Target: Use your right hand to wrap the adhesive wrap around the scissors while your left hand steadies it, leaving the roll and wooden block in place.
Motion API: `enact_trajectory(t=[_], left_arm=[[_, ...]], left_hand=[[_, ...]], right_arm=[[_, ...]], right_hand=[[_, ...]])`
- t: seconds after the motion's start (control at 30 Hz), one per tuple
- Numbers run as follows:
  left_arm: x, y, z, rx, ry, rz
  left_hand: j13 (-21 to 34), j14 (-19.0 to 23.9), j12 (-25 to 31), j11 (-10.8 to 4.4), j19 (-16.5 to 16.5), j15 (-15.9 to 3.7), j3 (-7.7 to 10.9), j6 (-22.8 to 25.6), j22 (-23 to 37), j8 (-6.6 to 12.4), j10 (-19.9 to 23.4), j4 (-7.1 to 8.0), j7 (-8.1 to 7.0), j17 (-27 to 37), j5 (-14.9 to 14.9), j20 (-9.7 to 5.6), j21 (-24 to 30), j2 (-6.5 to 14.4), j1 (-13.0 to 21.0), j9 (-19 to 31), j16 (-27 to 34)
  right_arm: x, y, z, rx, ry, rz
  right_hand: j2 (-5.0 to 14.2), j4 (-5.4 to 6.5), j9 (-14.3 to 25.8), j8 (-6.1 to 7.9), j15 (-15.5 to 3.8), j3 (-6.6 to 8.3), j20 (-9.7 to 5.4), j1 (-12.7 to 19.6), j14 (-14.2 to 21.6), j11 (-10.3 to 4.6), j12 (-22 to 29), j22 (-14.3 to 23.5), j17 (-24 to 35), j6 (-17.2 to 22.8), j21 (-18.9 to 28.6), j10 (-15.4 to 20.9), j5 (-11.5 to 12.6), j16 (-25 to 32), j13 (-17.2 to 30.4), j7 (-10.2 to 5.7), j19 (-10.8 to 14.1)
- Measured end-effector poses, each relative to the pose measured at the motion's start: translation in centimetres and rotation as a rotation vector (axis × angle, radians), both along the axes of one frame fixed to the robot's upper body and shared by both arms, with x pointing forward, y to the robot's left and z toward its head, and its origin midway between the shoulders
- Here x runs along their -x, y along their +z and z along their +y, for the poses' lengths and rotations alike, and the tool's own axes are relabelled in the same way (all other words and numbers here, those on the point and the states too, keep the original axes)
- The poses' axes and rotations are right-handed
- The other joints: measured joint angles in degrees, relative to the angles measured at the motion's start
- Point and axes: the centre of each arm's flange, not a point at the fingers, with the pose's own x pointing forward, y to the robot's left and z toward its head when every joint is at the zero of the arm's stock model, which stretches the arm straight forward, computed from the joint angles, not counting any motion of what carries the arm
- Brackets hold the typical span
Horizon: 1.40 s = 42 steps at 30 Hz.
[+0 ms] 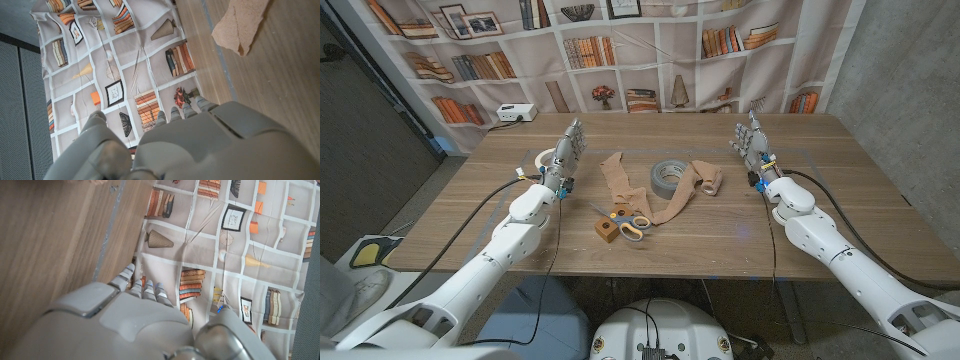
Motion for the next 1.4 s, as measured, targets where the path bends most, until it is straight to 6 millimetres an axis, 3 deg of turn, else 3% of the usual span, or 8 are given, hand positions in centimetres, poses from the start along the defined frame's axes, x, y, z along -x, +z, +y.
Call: enact_trajectory(t=[0.37, 1.1, 1.4], left_arm=[[0.6, 0.2, -0.2, 0.007, 0.013, -0.017], [2.1, 1.0, -2.5, -0.077, 0.066, -0.072], [2.7, 0.6, -3.0, -0.124, 0.098, -0.093]], left_hand=[[-0.3, -0.2, 0.0, 0.00, 0.3, 0.21, 0.17, -0.1, 0.0, 0.00, 0.0, -0.16, -0.08, 0.0, 0.0, 0.33, 0.0, -0.3, 0.3, 0.0, 0.0], [-0.3, -0.7, 0.0, 0.21, 0.3, 0.10, 0.16, -0.1, 0.0, 0.00, -0.2, -0.63, -0.08, 0.0, 0.0, 0.32, 0.0, -0.1, 0.5, 0.0, 0.0], [-0.5, -1.3, 0.5, 0.03, 0.1, 0.10, -0.24, 1.1, 0.0, 0.28, 0.7, -1.03, 0.28, 0.0, 0.0, 0.53, 0.0, -0.3, 0.6, 0.0, -0.3]], right_arm=[[0.8, -0.3, 0.0, -0.003, 0.001, -0.011], [3.0, -0.4, -1.8, 0.003, 0.014, -0.052], [3.5, -0.8, -2.7, 0.007, 0.008, -0.048]], right_hand=[[0.00, 0.00, 0.0, 0.00, -1.06, 0.00, -0.02, 0.0, -0.4, -1.11, 0.0, 0.0, 0.0, 0.7, 0.0, 0.7, 0.0, 0.0, -0.1, -0.68, 0.0], [0.00, -0.33, 0.0, 0.00, -1.46, 0.01, -1.07, 0.0, -1.2, -0.89, 0.0, 0.0, -0.1, 0.5, 0.0, 0.5, 0.0, 0.0, -0.1, -0.90, -1.1], [0.00, -0.65, 0.0, 0.00, -1.46, -0.31, -0.72, 0.0, -1.2, -0.58, 0.0, 0.0, -0.1, -0.1, 0.0, 0.2, 0.0, 0.0, -0.1, -1.00, -1.4]])
